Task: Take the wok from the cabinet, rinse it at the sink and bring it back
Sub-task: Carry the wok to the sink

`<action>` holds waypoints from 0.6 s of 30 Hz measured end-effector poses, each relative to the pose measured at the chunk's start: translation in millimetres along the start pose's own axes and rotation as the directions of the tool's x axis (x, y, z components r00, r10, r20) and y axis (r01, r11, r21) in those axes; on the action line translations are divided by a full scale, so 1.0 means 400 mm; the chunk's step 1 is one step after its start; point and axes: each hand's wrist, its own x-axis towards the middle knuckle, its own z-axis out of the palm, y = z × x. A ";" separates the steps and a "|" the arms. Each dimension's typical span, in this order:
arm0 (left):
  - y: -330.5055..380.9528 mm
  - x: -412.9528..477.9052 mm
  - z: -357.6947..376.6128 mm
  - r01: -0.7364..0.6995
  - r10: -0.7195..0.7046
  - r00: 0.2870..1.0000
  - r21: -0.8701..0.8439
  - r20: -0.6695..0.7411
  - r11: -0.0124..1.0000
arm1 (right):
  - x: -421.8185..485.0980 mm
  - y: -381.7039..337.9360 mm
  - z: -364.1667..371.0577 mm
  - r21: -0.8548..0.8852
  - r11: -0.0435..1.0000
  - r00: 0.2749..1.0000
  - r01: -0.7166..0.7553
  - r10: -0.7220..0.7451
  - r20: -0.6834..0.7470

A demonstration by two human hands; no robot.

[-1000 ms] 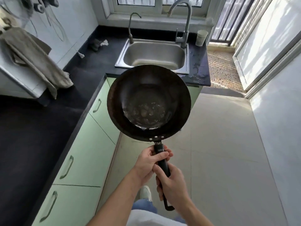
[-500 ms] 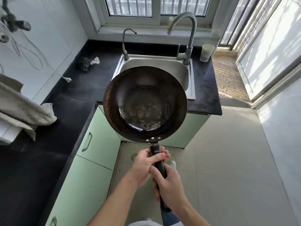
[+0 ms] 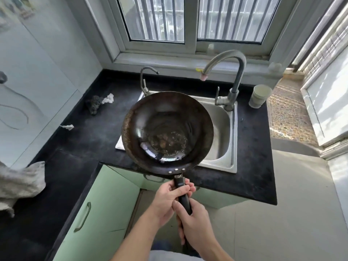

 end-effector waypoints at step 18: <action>0.144 0.255 -0.066 0.184 -0.196 0.978 0.147 0.071 0.972 | 0.232 -0.063 0.083 0.056 0.988 0.987 -0.145 0.148 -0.068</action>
